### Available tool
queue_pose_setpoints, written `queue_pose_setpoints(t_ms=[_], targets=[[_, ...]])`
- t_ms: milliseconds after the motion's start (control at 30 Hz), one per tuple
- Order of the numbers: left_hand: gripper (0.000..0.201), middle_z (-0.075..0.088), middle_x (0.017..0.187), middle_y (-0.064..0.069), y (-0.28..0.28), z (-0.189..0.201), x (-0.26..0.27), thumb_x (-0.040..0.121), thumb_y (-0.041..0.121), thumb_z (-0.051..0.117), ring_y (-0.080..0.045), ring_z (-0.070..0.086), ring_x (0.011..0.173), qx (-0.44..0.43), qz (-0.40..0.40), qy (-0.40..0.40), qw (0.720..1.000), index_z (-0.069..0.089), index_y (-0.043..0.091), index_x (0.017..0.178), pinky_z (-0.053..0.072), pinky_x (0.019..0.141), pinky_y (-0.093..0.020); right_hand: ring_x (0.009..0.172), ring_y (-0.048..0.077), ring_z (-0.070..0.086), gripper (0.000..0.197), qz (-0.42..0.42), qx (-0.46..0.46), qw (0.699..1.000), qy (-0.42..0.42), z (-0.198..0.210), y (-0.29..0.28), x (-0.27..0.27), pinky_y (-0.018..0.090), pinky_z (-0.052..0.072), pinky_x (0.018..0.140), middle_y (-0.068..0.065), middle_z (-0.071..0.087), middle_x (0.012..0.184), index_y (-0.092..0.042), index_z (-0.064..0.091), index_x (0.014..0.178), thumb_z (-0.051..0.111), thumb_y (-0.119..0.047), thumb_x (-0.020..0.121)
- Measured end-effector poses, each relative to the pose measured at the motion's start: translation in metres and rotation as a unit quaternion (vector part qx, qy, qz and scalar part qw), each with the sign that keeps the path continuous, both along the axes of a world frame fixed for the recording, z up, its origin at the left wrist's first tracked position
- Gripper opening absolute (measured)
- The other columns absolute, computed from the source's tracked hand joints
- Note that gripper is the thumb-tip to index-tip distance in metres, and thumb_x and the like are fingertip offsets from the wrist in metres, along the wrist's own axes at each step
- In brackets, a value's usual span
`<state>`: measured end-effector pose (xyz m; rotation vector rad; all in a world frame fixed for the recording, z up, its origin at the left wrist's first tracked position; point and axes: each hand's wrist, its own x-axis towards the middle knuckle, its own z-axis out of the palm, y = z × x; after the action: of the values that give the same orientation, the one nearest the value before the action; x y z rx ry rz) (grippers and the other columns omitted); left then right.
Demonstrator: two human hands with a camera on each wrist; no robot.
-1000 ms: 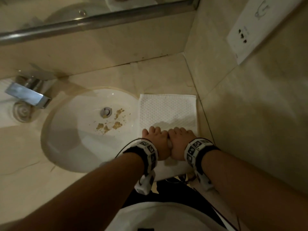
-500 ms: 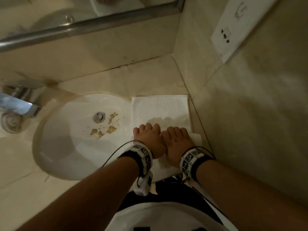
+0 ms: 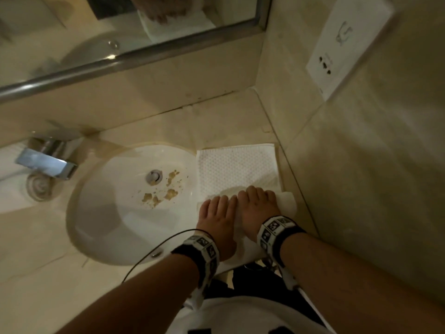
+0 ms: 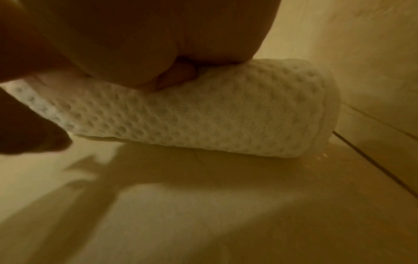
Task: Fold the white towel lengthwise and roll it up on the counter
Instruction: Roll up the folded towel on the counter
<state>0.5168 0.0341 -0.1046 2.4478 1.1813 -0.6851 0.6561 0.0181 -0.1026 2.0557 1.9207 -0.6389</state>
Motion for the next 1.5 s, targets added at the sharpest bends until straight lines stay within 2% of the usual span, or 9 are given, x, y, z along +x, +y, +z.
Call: queue_pose_setpoints(t_ms=[167,300,400,567,800,900,1000,1133,1500], targets=[[0.095,0.038,0.142,-0.002,0.026,-0.009,0.013,0.070,0.057,0.072,-0.028,0.038,0.127,0.040,0.023,-0.033,0.998,0.026,0.024,0.147,0.026,0.109,-0.044,0.124,0.025,0.040,0.066,-0.018,-0.063,0.998,0.019,0.007,0.032,0.009,0.045,0.031,0.105,0.001,0.040,0.131,-0.024,0.040,0.129,0.061,-0.055,0.075],[0.101,0.042,0.132,-0.005,0.051,-0.009,0.022,0.059,0.079,0.073,-0.029,0.041,0.119,0.027,0.055,-0.005,0.998,0.037,0.028,0.138,0.037,0.100,-0.045,0.118,0.027,0.047,0.054,0.001,0.031,0.999,0.013,0.011,0.033,0.013,0.043,0.035,0.101,0.003,0.049,0.126,-0.020,0.049,0.125,0.063,-0.043,0.078],[0.092,0.043,0.132,-0.006,0.061,-0.013,0.028,0.064,0.073,0.072,-0.030,0.042,0.118,0.025,0.055,0.003,0.998,0.036,0.027,0.136,0.038,0.099,-0.046,0.104,0.030,0.057,0.034,0.016,0.130,0.991,0.014,0.002,0.010,0.020,0.044,0.043,0.095,0.007,0.058,0.111,-0.014,0.058,0.113,0.046,-0.031,0.086],[0.097,0.044,0.136,-0.007,0.090,-0.010,0.033,0.064,0.069,0.078,-0.032,0.043,0.124,-0.036,0.041,0.009,0.998,0.034,0.025,0.137,0.038,0.106,-0.047,0.131,0.033,0.045,0.089,0.056,0.057,0.996,-0.024,-0.018,-0.003,0.029,0.055,0.028,0.115,0.014,0.048,0.142,-0.009,0.044,0.143,0.068,-0.041,0.064],[0.088,0.042,0.123,-0.006,0.098,-0.003,0.034,0.063,0.074,0.067,-0.030,0.042,0.110,0.033,-0.006,-0.031,0.999,0.038,0.019,0.126,0.035,0.099,-0.046,0.124,0.026,0.045,0.078,0.065,0.030,0.997,-0.036,-0.004,0.042,0.036,0.045,0.030,0.109,0.003,0.048,0.134,-0.021,0.040,0.139,0.058,-0.050,0.069],[0.065,0.052,0.118,-0.010,0.063,-0.008,0.025,0.073,0.048,0.065,-0.032,0.047,0.100,0.116,-0.006,-0.095,0.989,0.048,0.014,0.125,0.038,0.093,-0.047,0.115,0.025,0.049,0.082,0.068,0.010,0.997,-0.025,0.002,0.056,0.039,0.044,0.035,0.098,0.000,0.051,0.126,-0.024,0.042,0.130,0.027,-0.065,0.061],[0.065,0.050,0.122,-0.010,0.056,-0.012,0.026,0.074,0.031,0.063,-0.032,0.047,0.105,0.126,0.020,-0.080,0.989,0.043,0.014,0.134,0.038,0.098,-0.048,0.114,0.025,0.050,0.070,0.080,-0.015,0.996,-0.021,0.001,0.072,0.042,0.045,0.036,0.095,0.001,0.053,0.125,-0.026,0.042,0.125,0.036,-0.061,0.065],[0.070,0.047,0.127,-0.007,0.096,-0.004,0.043,0.073,0.045,0.071,-0.031,0.046,0.114,0.075,0.053,-0.032,0.995,0.039,0.023,0.132,0.037,0.097,-0.047,0.122,0.027,0.044,0.073,0.075,-0.097,0.992,-0.003,-0.002,0.102,0.053,0.047,0.033,0.101,0.002,0.047,0.133,-0.027,0.040,0.130,0.052,-0.067,0.071],[0.094,0.054,0.133,-0.003,0.161,-0.007,0.052,0.059,0.075,0.076,-0.031,0.050,0.124,-0.058,0.051,-0.001,0.997,0.042,0.029,0.134,0.039,0.104,-0.051,0.132,0.035,0.032,0.100,0.104,0.058,0.990,-0.075,-0.011,0.079,0.042,0.049,0.017,0.117,0.013,0.031,0.149,-0.016,0.022,0.152,0.066,-0.042,0.066]])
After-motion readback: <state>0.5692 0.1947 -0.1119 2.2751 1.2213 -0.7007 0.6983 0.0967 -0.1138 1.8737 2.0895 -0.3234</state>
